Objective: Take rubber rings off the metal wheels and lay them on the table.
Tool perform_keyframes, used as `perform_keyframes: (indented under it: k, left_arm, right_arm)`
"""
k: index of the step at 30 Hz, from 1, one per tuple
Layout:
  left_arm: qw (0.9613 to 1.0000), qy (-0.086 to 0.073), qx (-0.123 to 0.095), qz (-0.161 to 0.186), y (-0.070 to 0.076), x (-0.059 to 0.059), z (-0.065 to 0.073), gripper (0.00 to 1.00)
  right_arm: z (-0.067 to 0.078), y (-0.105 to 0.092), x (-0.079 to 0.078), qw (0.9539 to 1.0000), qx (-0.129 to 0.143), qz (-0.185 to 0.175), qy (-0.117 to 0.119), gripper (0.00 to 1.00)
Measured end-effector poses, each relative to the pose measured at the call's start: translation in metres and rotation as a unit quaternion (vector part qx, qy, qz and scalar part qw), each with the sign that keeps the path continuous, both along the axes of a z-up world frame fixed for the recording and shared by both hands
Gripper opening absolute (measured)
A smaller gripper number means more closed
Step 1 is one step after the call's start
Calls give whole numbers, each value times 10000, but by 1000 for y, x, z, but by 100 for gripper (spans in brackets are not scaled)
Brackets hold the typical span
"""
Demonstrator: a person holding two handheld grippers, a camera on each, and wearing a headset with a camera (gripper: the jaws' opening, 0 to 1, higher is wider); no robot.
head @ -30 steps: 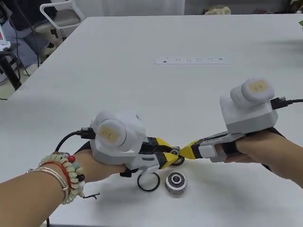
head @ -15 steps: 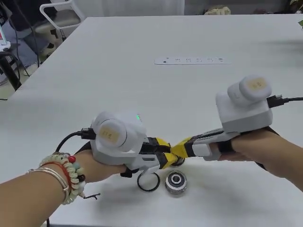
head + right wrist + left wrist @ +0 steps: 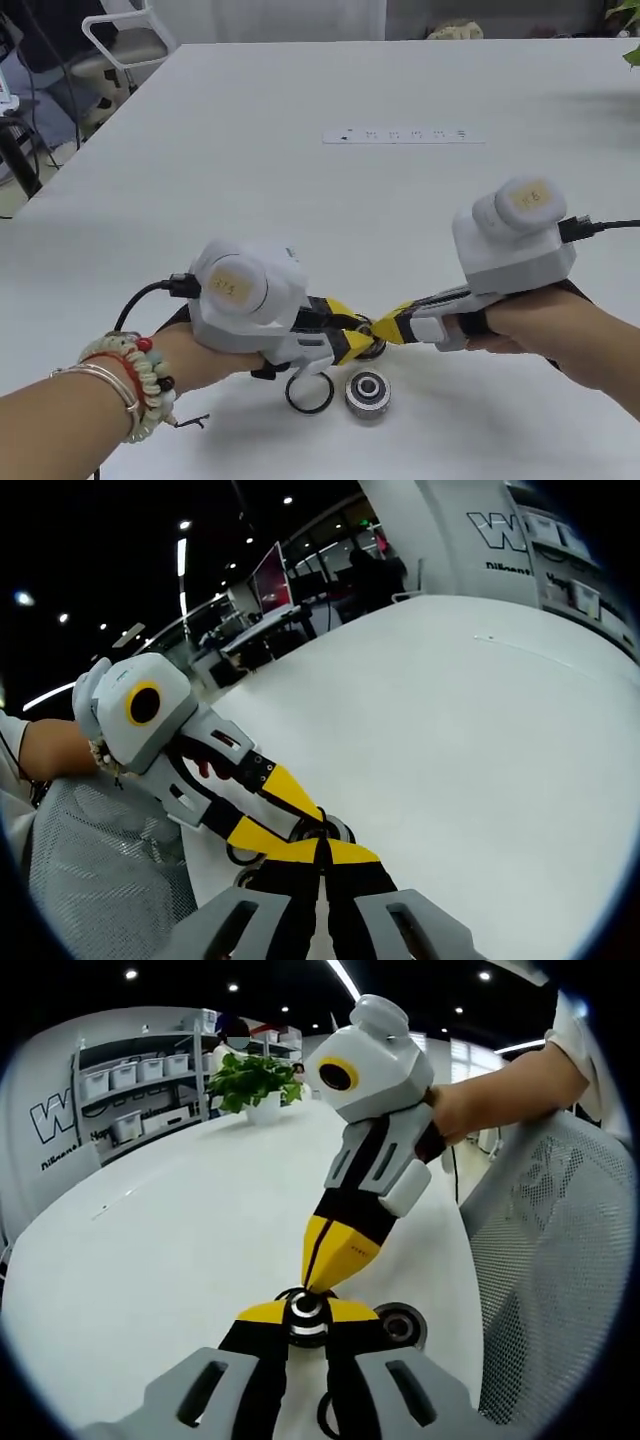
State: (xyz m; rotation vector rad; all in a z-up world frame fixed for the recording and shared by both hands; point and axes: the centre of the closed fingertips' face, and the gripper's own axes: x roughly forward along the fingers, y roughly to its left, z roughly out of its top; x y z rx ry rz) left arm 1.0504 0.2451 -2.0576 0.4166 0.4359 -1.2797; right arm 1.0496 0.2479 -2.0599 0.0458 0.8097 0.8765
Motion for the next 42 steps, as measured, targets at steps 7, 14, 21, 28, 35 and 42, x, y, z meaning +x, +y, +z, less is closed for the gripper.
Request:
perform_keyframes:
  k: [7,14,21,28,35,42]
  left_arm:
    - [9995,-98,112,-278,0,-8,6,20]
    - [9992,-29,-184,-340,-3,-12,30,31]
    - [9986,-109,-312,-420,-2,-15,48,39]
    - [9980,52,-275,-570,6,-22,61,50]
    - [9973,79,-377,-622,16,-36,86,67]
    - [9978,-136,-400,-513,36,-45,106,73]
  right_arm:
    - [2,-1,0,10000,27,-33,-7,0]
    - [7,-3,2,9999,98,-120,-27,0]
    - [12,-6,5,9997,160,-160,-78,0]
    - [24,-8,9,9992,240,-231,-214,0]
    - [33,-5,10,9988,306,-209,-324,0]
    - [38,0,7,9986,339,-119,-379,0]
